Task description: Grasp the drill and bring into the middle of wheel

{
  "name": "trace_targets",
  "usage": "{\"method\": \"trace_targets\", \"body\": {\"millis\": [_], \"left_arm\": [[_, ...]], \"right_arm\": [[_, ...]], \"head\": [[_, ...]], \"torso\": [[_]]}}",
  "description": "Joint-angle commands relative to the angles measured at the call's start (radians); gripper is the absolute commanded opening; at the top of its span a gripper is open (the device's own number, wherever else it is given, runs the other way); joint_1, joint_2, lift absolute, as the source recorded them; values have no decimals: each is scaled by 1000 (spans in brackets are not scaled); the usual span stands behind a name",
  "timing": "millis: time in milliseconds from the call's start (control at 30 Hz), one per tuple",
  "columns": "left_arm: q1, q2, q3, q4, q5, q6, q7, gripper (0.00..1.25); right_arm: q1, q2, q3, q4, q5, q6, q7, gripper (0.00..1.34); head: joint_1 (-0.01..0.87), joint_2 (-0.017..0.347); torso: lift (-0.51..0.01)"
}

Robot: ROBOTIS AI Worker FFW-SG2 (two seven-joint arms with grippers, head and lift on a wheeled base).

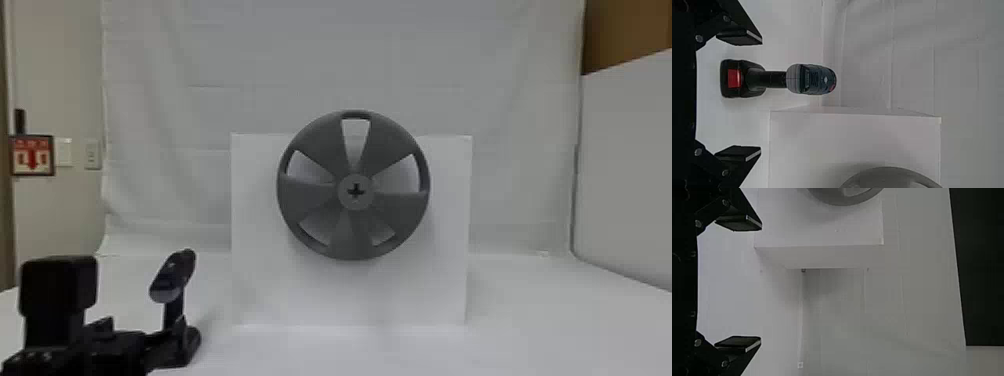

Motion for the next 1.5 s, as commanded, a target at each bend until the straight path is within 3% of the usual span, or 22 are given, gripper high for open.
{"method": "trace_targets", "body": {"millis": [0,433,1467], "left_arm": [[1,0,0,0,0,0,0,962],[-1,-2,-1,19,-5,0,3,960],[-119,-2,-92,309,-40,-219,9,959]], "right_arm": [[0,-1,2,-1,0,2,0,1072],[0,-4,5,-1,0,5,0,1072],[5,-10,13,-6,0,14,0,1072]], "head": [[54,31],[54,31],[54,31]], "torso": [[-403],[-403],[-403]]}}
